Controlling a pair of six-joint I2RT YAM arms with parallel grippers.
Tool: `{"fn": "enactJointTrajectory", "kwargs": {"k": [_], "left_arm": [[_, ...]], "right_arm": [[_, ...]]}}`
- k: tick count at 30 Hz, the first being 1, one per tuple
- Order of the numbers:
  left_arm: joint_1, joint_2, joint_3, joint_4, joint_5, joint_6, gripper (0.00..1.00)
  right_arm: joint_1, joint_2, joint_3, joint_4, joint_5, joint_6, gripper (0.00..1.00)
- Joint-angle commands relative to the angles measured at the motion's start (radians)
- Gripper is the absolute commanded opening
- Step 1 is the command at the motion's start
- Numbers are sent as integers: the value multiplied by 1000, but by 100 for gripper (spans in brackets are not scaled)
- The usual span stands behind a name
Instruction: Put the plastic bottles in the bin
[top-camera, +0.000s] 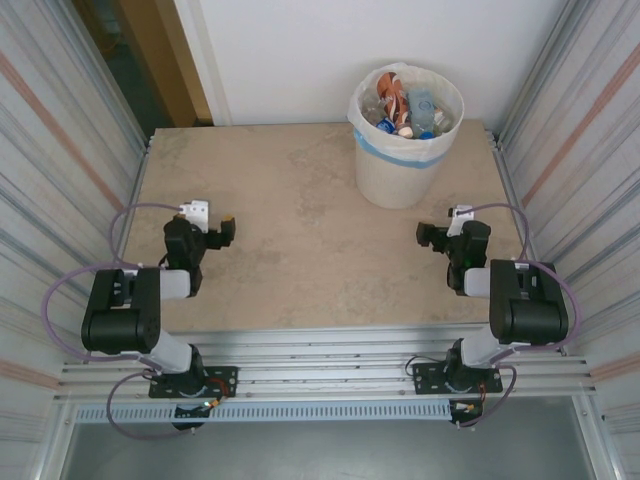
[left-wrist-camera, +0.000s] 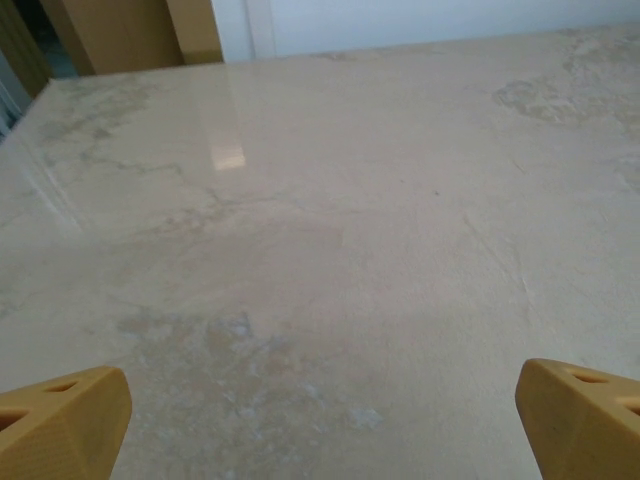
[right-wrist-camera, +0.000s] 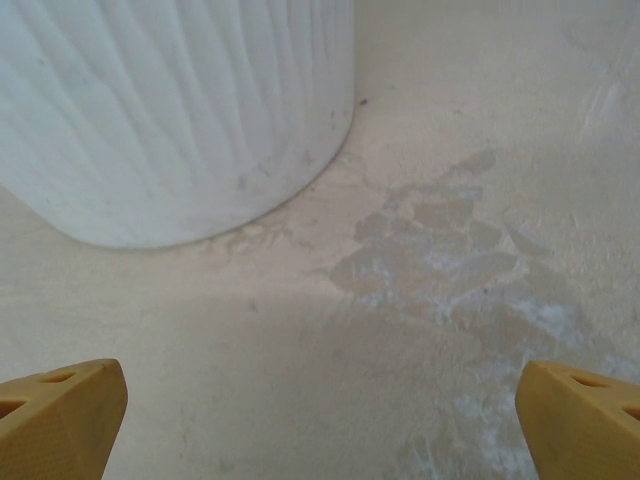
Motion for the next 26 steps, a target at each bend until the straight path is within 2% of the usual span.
{"fn": "enactJointTrajectory", "kwargs": {"k": [1,26], "left_arm": [[-6,-1,-1,-49,29,-23,99],[-12,-2,-1,-51,18,-20,99]], "right_arm": [[7,1,21,-18,39,15,98],[9,2,19,-12,45,13,98]]}}
